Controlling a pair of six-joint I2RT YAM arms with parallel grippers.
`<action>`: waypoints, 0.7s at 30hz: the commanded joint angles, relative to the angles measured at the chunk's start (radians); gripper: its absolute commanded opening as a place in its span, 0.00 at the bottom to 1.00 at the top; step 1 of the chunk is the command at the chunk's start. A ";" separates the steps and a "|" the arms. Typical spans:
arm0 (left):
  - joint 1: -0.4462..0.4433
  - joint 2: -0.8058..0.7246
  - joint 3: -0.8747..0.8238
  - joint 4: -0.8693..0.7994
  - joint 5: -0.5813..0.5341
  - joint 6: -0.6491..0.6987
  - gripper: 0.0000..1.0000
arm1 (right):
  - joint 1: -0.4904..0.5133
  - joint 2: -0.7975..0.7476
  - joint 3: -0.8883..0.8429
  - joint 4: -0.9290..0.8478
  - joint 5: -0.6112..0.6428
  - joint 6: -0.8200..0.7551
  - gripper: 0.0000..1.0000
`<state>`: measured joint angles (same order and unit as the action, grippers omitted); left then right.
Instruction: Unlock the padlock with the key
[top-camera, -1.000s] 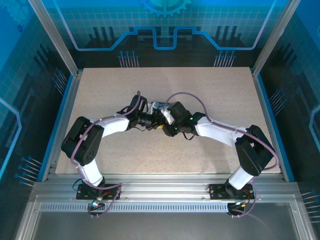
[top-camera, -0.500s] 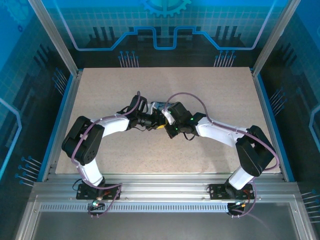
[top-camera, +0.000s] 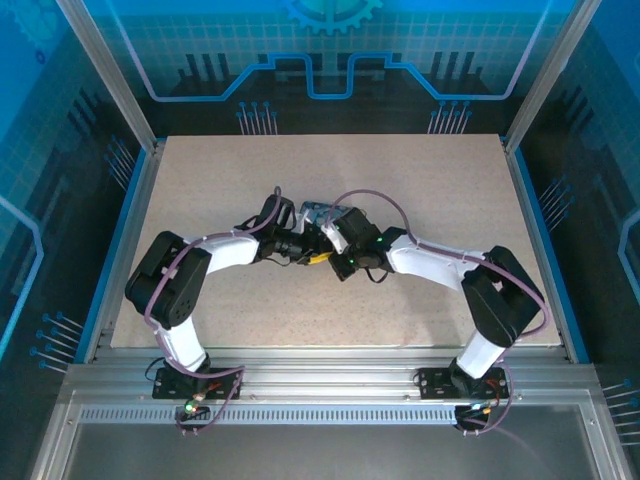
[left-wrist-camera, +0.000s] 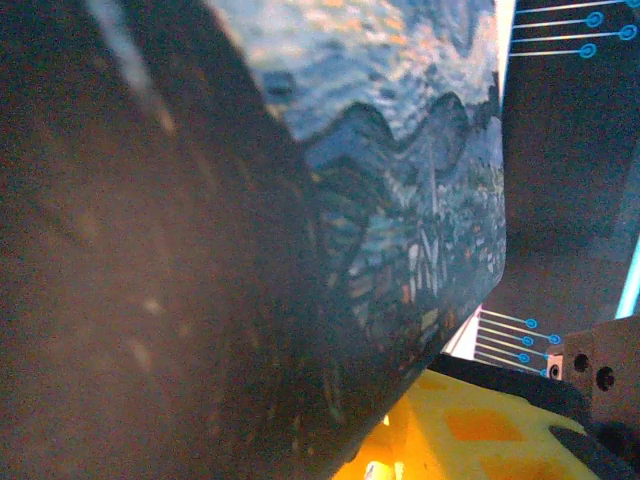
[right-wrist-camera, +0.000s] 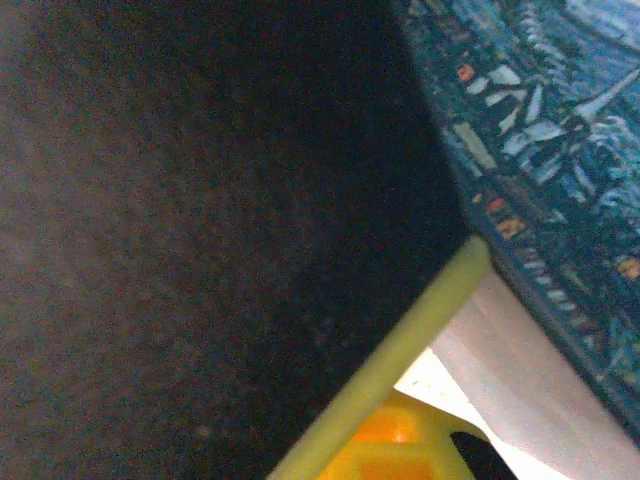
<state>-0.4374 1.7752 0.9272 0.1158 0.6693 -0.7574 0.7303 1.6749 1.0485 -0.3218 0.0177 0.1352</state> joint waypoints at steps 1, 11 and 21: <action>0.013 0.019 -0.039 0.022 -0.018 0.011 0.39 | 0.002 0.035 -0.015 0.001 -0.049 -0.031 0.00; 0.038 0.010 -0.123 0.086 -0.055 -0.014 0.42 | 0.006 0.085 -0.001 -0.027 -0.083 -0.060 0.00; 0.052 0.033 -0.139 0.113 -0.039 -0.020 0.15 | 0.021 0.078 0.013 -0.040 -0.074 -0.064 0.00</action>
<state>-0.3954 1.7832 0.8066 0.2604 0.6331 -0.7609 0.7349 1.7508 1.0470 -0.3401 -0.0456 0.0841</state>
